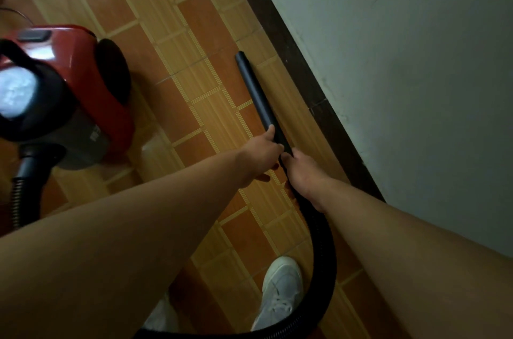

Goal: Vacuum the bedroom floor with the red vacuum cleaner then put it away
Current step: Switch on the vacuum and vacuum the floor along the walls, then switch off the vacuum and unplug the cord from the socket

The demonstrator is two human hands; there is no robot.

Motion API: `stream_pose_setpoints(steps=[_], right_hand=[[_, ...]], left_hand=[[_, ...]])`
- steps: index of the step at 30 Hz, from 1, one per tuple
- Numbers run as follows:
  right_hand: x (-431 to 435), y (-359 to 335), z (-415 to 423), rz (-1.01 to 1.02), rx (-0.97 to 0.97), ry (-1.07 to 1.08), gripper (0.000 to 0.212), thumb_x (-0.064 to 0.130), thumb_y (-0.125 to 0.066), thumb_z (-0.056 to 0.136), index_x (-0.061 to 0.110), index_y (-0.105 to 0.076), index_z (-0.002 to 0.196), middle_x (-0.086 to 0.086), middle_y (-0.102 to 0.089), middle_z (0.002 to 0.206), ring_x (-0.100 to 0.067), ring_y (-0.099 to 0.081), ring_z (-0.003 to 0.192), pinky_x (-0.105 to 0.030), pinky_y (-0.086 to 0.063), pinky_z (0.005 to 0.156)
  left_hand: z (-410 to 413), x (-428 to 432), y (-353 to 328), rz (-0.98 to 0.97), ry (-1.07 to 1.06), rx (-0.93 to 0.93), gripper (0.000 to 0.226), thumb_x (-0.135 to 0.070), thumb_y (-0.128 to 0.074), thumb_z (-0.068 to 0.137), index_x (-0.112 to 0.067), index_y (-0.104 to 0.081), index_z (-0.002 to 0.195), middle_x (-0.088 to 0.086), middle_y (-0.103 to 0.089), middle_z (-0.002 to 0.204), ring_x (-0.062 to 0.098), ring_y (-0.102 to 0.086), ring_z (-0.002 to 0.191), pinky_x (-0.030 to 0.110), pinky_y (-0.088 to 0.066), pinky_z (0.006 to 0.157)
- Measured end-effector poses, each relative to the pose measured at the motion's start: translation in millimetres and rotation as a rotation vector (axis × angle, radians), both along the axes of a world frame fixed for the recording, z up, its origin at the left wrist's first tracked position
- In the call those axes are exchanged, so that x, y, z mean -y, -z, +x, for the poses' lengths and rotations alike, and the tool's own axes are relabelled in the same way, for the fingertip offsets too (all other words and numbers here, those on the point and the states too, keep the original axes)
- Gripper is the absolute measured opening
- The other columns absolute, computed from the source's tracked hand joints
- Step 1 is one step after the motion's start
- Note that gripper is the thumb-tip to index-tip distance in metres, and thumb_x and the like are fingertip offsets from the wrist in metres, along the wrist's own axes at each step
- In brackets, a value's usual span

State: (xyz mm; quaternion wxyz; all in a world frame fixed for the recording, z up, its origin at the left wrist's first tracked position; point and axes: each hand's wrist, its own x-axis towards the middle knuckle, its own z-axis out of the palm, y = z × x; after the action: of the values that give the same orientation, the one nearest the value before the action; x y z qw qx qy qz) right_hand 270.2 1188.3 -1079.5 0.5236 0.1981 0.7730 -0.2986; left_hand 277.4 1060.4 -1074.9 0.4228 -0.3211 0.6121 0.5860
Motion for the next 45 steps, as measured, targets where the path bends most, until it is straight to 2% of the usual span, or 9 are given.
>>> stream_pose_setpoints(steps=[5,8,14,22,26,30,34,41,45], right_hand=[[13,-17,14,0.015,-0.114,0.001,0.06,0.059,-0.037,0.106,0.044,-0.019,0.161,-0.006,-0.049,0.151,-0.031,-0.052,0.126,-0.054,-0.046,0.106],[25,-41,5,0.017,-0.167,-0.05,0.058,0.051,-0.038,0.109,0.039,-0.02,0.163,-0.005,-0.039,0.162,-0.033,-0.038,0.146,-0.05,-0.039,0.11],[50,-79,-35,0.092,-0.33,-0.267,0.05,0.046,-0.036,0.111,0.033,-0.031,0.158,-0.011,-0.049,0.15,-0.029,-0.052,0.124,-0.036,-0.041,0.089],[91,-122,-45,0.166,-0.334,-0.23,0.06,0.052,-0.037,0.108,0.035,-0.02,0.163,-0.01,-0.038,0.162,-0.036,-0.04,0.146,-0.051,-0.042,0.11],[121,-147,-39,0.072,-0.355,-0.201,0.056,0.047,-0.038,0.11,0.033,-0.023,0.162,-0.008,-0.045,0.156,-0.03,-0.049,0.136,-0.034,-0.039,0.089],[145,-169,-36,-0.012,-0.35,-0.241,0.053,0.045,-0.037,0.111,0.036,-0.023,0.161,-0.004,-0.05,0.149,-0.002,-0.043,0.082,-0.017,-0.03,0.062],[169,-174,-41,-0.086,-0.371,-0.258,0.05,0.046,-0.037,0.11,0.044,-0.025,0.158,0.012,-0.052,0.124,-0.006,-0.051,0.091,-0.027,-0.043,0.068],[218,-211,-69,-0.109,-0.422,-0.417,0.053,0.059,-0.038,0.104,0.055,-0.018,0.153,-0.005,-0.058,0.133,-0.032,-0.062,0.112,-0.057,-0.055,0.093],[231,-245,-96,-0.091,-0.496,-0.537,0.056,0.056,-0.038,0.107,0.047,-0.019,0.159,-0.006,-0.057,0.123,-0.022,-0.058,0.092,-0.037,-0.048,0.071]], left_hand=[[11,12,-19,0.028,-0.064,-0.032,0.069,-0.022,-0.046,0.106,-0.042,-0.008,0.159,0.0,-0.062,0.127,0.017,-0.062,0.112,0.04,-0.058,0.091],[7,25,-35,0.038,-0.094,-0.071,0.069,-0.022,-0.047,0.106,-0.043,-0.008,0.159,-0.003,-0.062,0.123,0.015,-0.063,0.109,0.036,-0.058,0.087],[-18,60,-69,0.041,-0.098,-0.167,0.067,-0.023,-0.046,0.107,-0.04,-0.01,0.161,0.0,-0.051,0.147,0.015,-0.063,0.111,0.042,-0.057,0.095],[-34,100,-120,0.08,0.002,-0.189,0.067,-0.023,-0.048,0.106,-0.036,-0.013,0.161,0.004,-0.055,0.143,0.016,-0.062,0.112,0.039,-0.058,0.092],[-29,130,-138,0.071,-0.023,-0.198,0.069,-0.024,-0.048,0.105,-0.037,-0.009,0.161,0.0,-0.057,0.14,0.015,-0.061,0.116,0.036,-0.056,0.091],[-22,159,-156,0.042,-0.08,-0.188,0.067,-0.026,-0.047,0.106,-0.04,-0.011,0.16,-0.006,-0.053,0.146,0.015,-0.06,0.121,0.04,-0.054,0.098],[-19,181,-176,-0.003,-0.175,-0.177,0.068,-0.022,-0.048,0.106,-0.04,-0.012,0.16,-0.011,-0.046,0.152,0.015,-0.062,0.121,0.04,-0.055,0.098],[-21,224,-232,-0.086,-0.291,-0.183,0.065,-0.021,-0.049,0.105,-0.034,-0.018,0.161,-0.01,-0.033,0.161,0.019,-0.061,0.12,0.044,-0.055,0.099],[-7,250,-266,-0.141,-0.371,-0.152,0.063,-0.021,-0.051,0.105,-0.03,-0.023,0.16,-0.003,-0.041,0.157,0.02,-0.063,0.116,0.043,-0.056,0.096]])
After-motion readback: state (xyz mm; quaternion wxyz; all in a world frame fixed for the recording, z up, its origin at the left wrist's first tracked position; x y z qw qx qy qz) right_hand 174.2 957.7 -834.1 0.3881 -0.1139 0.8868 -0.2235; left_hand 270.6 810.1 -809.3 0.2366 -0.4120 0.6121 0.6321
